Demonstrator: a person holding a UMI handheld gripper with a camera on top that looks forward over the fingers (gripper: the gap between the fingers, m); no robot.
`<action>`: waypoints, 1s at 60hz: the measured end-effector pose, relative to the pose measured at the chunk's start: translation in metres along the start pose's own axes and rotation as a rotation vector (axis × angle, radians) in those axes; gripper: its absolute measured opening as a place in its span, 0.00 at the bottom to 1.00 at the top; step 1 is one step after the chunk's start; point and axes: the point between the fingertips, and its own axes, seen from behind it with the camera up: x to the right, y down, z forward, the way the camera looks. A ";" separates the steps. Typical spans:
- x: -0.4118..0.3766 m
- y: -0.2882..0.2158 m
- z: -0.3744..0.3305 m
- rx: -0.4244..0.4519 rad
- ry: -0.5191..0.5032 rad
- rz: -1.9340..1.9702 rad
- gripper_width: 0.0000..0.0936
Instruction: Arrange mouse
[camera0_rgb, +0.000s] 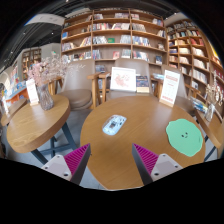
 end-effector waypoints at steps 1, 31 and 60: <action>-0.001 0.000 0.004 -0.004 0.002 0.001 0.91; -0.010 -0.035 0.123 -0.076 0.043 0.052 0.91; -0.010 -0.054 0.154 -0.094 0.034 0.000 0.45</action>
